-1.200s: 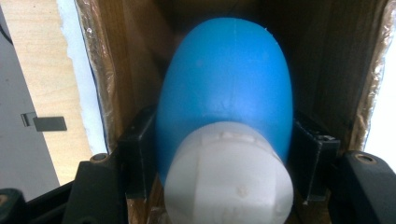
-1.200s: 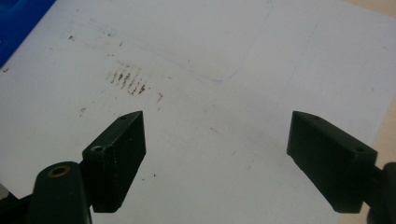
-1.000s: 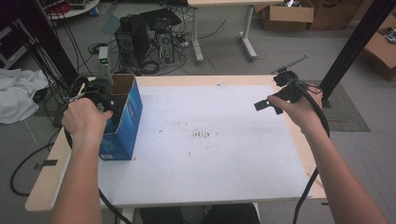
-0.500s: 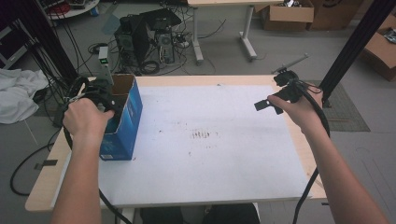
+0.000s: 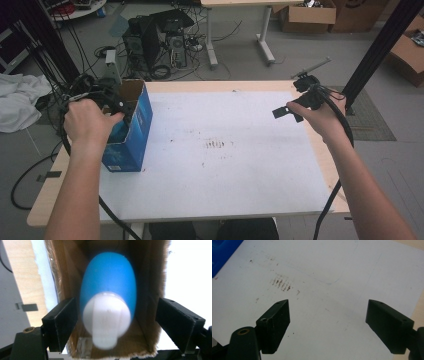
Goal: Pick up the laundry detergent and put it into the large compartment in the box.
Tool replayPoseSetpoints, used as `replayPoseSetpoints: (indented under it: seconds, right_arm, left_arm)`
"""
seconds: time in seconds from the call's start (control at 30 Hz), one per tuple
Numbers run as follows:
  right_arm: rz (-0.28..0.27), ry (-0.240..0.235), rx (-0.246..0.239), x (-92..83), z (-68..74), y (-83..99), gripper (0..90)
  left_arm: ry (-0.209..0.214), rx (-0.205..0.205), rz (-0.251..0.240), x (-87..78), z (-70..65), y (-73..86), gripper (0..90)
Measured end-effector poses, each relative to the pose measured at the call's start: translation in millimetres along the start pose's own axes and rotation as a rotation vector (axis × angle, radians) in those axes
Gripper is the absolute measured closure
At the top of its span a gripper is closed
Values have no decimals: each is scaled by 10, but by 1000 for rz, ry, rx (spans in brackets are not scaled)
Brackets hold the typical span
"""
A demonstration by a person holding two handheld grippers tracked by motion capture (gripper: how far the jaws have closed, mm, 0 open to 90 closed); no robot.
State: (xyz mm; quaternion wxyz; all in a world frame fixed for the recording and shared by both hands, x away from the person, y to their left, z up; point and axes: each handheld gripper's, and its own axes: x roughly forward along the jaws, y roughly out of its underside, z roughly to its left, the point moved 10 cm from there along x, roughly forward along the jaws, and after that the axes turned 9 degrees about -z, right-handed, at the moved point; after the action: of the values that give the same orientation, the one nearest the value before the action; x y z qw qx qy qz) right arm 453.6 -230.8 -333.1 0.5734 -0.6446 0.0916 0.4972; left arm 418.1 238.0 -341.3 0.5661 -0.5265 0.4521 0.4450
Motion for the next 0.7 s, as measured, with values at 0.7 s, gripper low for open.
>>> replayPoseSetpoints:
  seconds: [0.7]
  right_arm:
    - [5, 4, -3, -72, 5, -31, 189]
  left_arm:
    - [108, 341, -114, -588, -1086, 7, 163]
